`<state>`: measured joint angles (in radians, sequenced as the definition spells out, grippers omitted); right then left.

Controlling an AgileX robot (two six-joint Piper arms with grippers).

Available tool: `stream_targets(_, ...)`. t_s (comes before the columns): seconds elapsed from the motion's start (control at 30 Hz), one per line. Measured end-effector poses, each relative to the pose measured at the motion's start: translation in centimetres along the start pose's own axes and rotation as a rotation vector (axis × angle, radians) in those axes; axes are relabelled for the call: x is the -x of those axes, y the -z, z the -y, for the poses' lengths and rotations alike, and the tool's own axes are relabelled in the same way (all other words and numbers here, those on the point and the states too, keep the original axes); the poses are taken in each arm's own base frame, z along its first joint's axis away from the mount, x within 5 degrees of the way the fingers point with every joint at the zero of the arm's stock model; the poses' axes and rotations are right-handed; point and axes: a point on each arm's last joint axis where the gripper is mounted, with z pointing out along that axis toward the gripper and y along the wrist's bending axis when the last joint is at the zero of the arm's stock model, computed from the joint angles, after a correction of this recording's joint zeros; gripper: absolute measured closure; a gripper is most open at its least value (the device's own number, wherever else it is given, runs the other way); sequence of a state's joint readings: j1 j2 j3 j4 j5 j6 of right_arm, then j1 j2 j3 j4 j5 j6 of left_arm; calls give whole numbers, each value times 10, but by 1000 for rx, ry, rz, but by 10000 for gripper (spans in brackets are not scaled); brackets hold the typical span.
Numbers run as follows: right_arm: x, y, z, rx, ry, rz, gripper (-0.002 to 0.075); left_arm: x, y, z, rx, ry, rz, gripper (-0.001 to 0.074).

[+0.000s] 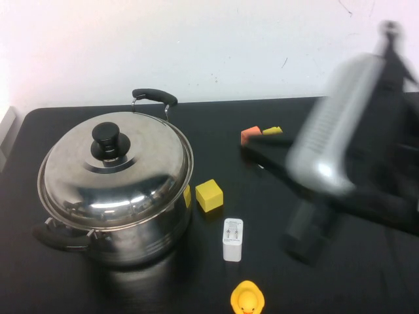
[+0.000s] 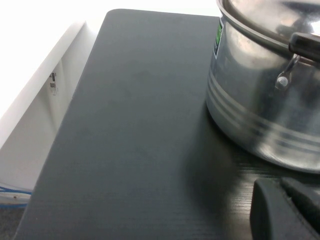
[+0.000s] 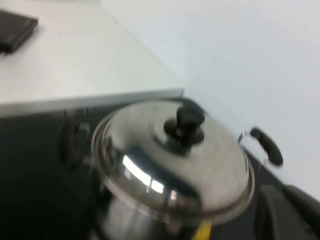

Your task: Cover the pot

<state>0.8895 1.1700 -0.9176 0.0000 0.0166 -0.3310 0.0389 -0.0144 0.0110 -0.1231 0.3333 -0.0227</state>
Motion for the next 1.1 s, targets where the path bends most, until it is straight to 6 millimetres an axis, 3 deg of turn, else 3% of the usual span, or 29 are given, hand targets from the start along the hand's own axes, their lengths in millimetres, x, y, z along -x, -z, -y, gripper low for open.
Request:
stream_targets(0.2, -23, 57, -8, 53, 1, -148, 727, 0, 0, 0, 0, 0, 0, 737)
stream_targets(0.3, -39, 77, -13, 54, -11, -155, 727, 0, 0, 0, 0, 0, 0, 737)
stream_targets(0.53, -92, 102, -25, -2, -77, -107, 727, 0, 0, 0, 0, 0, 0, 737)
stream_targets(0.73, -123, 118, -30, -50, -115, -115, 727, 0, 0, 0, 0, 0, 0, 737)
stream_targets(1.1, -155, 169, 0, -625, -241, -93, 728, 0, 0, 0, 0, 0, 0, 737)
